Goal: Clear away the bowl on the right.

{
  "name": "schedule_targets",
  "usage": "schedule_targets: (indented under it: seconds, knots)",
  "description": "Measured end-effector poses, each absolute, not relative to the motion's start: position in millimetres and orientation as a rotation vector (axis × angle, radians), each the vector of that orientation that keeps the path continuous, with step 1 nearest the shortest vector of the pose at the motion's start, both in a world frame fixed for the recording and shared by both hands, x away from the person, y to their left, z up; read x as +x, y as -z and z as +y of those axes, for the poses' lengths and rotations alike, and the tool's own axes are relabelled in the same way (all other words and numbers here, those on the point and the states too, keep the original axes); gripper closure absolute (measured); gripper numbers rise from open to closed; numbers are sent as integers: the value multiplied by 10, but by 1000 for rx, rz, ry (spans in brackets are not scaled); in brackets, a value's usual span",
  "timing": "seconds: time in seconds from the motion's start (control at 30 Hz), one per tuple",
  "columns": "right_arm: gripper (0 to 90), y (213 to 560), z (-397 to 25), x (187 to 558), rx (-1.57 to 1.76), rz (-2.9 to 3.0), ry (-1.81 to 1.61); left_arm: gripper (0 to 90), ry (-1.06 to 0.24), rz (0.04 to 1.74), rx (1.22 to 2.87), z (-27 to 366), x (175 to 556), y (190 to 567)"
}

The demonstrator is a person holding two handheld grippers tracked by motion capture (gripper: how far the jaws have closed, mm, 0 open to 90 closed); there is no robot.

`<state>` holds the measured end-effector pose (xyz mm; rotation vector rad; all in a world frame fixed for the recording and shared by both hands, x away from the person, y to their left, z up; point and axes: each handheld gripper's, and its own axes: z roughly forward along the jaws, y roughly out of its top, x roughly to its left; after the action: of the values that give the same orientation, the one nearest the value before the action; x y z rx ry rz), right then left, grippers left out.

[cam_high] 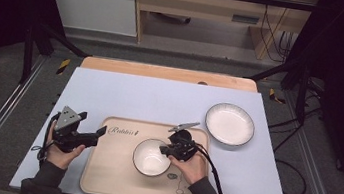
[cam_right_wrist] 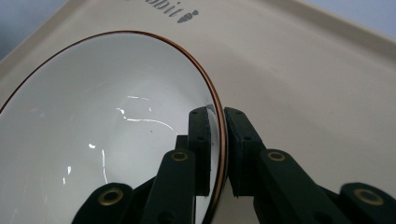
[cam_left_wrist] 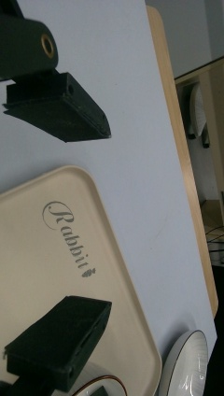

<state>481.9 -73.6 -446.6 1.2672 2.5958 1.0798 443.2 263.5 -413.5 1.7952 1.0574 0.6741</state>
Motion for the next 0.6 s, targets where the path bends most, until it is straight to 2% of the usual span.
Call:
schedule_targets:
  seconds: [0.2,0.43,0.6]
  knots:
    - [701,4465,-738,4817,1233,2570,-1077,140,-673,1058,1794,2635,4432,4135]
    - [430,4419,-776,4802,1163,2489,-1114,140,-677,1059,1791,2647,4428,4126]
    - [279,4352,-817,4765,1119,2432,-1164,139,-678,1059,1791,2650,4428,4125]
